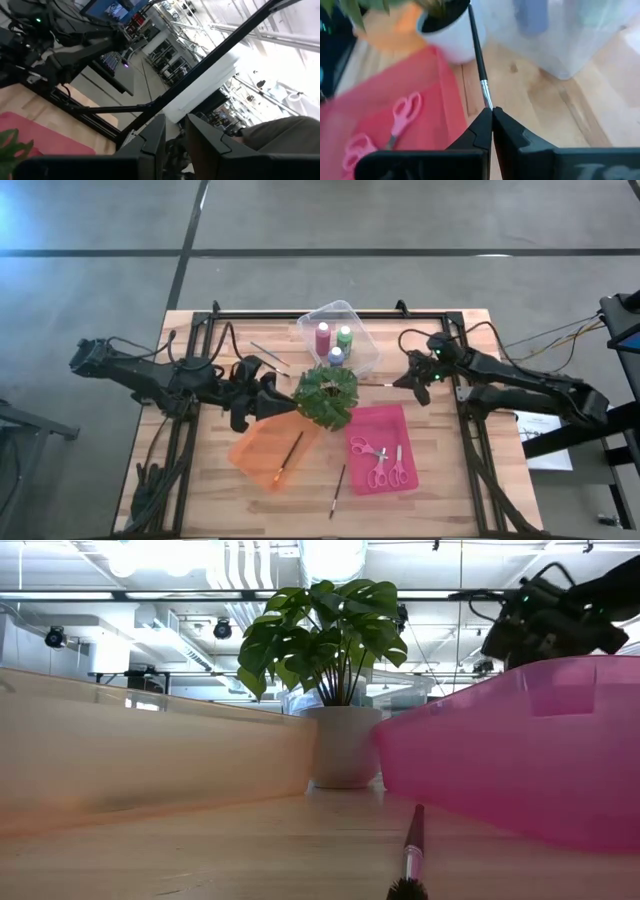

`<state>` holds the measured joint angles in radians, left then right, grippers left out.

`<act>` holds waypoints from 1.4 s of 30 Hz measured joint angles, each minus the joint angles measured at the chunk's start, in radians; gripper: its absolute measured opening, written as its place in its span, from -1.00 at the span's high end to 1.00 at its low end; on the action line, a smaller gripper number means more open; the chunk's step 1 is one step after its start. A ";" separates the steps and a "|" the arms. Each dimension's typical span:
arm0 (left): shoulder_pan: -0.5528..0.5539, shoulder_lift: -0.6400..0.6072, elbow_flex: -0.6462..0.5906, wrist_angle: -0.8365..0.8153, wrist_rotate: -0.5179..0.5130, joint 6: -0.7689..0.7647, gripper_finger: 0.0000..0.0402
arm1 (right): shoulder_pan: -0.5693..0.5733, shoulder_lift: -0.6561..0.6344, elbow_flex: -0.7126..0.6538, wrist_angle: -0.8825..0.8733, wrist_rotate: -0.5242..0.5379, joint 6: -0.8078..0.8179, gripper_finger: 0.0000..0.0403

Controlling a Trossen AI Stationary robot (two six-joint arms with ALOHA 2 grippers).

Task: Pick & Place Paint Supplies
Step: Put the white eyeshadow brush into the orange bin

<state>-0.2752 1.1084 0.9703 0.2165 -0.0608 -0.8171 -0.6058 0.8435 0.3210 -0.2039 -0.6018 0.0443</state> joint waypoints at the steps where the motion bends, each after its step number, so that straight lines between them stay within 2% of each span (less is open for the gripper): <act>1: 0.000 0.000 0.000 0.000 0.000 0.016 0.58 | 0.000 -0.021 0.000 -0.002 0.005 0.034 0.96; 6: 0.000 0.000 0.000 0.000 0.000 0.103 0.58 | 0.000 -0.123 0.001 -0.007 0.026 0.191 0.96; 12: 0.000 0.000 0.000 -0.005 -0.025 0.176 0.56 | 0.009 -0.266 0.024 -0.004 0.025 0.292 0.96; 16: 0.000 0.000 0.000 -0.007 -0.043 0.190 0.49 | 0.011 -0.338 0.056 -0.095 0.016 0.303 0.96; 21: 0.000 0.000 0.000 -0.007 -0.056 0.190 0.39 | 0.011 -0.391 0.101 -0.217 -0.078 0.295 0.96; 26: 0.000 0.000 0.000 -0.007 -0.086 0.192 0.33 | 0.031 -0.440 0.165 -0.233 -0.110 0.314 0.96; 33: 0.002 0.060 0.000 0.010 -0.143 0.191 0.27 | 0.082 -0.425 0.329 -0.223 -0.075 0.339 0.96; 38: 0.003 0.149 0.000 0.109 -0.203 0.239 0.01 | 0.127 -0.368 0.455 -0.195 -0.001 0.309 0.96; 42: 0.009 0.221 0.008 0.266 -0.244 0.375 -0.22 | 0.168 -0.295 0.539 -0.181 0.050 0.272 0.96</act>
<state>-0.2665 1.3295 0.9781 0.4826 -0.3050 -0.4418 -0.4379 0.5485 0.8595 -0.3850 -0.5522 0.3164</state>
